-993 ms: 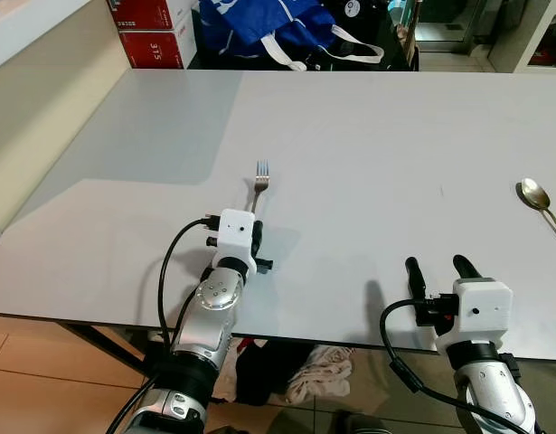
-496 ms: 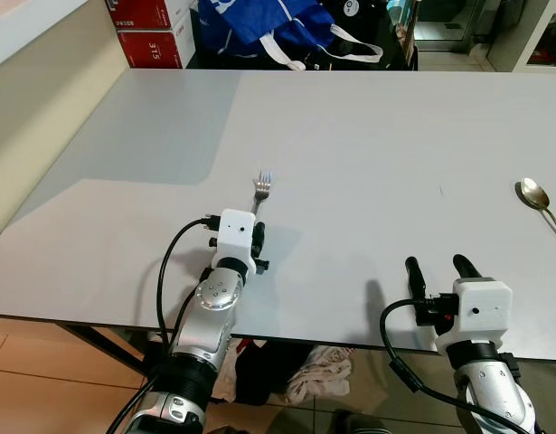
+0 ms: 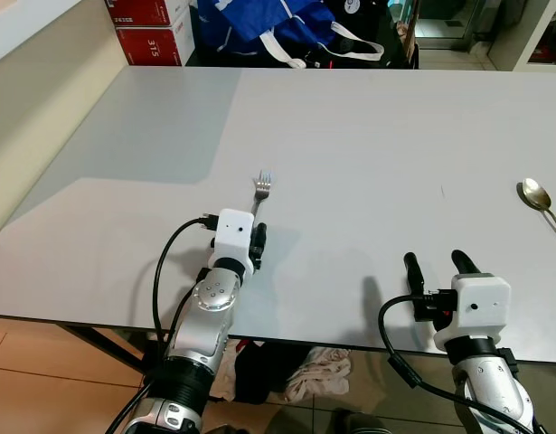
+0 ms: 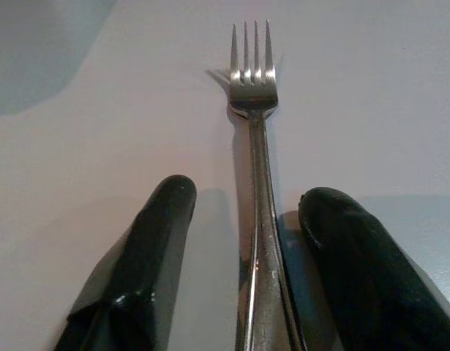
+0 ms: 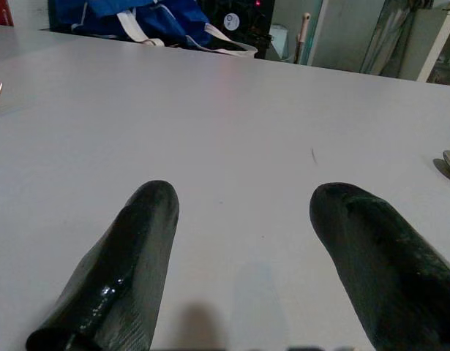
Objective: Setting the table
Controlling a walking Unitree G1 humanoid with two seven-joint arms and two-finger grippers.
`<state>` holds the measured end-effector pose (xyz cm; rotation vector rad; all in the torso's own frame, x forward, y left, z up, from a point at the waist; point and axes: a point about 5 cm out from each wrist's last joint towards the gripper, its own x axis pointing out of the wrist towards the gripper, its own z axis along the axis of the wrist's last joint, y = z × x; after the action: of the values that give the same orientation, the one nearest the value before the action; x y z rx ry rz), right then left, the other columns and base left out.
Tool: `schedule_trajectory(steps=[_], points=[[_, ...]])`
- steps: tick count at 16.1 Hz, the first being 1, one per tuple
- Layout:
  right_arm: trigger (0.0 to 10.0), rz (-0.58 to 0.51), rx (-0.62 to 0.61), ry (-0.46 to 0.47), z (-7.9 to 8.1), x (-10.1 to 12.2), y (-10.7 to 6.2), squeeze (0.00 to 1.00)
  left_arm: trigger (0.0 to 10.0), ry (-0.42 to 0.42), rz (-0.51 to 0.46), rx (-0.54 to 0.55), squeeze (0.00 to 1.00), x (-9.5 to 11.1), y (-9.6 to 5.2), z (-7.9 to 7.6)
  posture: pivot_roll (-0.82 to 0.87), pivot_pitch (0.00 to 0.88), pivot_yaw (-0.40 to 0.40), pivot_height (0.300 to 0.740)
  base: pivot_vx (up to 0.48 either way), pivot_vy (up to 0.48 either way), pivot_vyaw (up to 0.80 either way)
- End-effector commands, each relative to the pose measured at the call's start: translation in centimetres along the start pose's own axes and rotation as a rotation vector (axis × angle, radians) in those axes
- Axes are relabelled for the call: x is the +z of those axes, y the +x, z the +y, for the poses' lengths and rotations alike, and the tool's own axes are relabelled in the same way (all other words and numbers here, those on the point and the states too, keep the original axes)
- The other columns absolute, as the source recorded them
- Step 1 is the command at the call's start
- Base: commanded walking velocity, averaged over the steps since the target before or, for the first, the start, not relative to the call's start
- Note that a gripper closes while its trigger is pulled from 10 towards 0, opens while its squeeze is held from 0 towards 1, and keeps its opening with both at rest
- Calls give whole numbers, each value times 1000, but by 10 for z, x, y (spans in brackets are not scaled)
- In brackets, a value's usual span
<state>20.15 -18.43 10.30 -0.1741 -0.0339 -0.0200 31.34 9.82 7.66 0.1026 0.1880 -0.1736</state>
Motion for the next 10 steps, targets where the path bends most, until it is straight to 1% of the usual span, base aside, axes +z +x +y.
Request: schedule_trajectory(steps=[1,2,3,4,7,9,10], points=[[10000,19,6,-1,2,-3,-2,0,10000,17,91,0,1000,-20,-6,1,-153,85,60,740,0,0,0],[10000,19,6,-1,2,-4,-2,0,10000,19,88,1,1000,-19,-6,1,-151,83,61,740,0,0,0],[10000,19,5,-2,2,-4,-2,0,10000,31,67,-1,427,-12,-6,2,-150,81,61,740,0,0,0],[10000,18,5,-1,2,-4,-2,0,10000,34,52,-2,0,-8,-5,3,-150,81,61,740,0,0,0],[10000,17,5,-1,2,-4,-1,0,10000,22,-5,-4,0,9,-5,5,-142,79,60,740,0,0,0],[10000,17,6,-1,2,-4,0,0,10000,-26,-102,-57,0,34,-6,-2,-135,77,56,740,0,0,0],[10000,18,8,-2,2,-4,3,0,10000,-60,-194,-123,0,54,-8,-9,-131,74,56,740,0,0,0]])
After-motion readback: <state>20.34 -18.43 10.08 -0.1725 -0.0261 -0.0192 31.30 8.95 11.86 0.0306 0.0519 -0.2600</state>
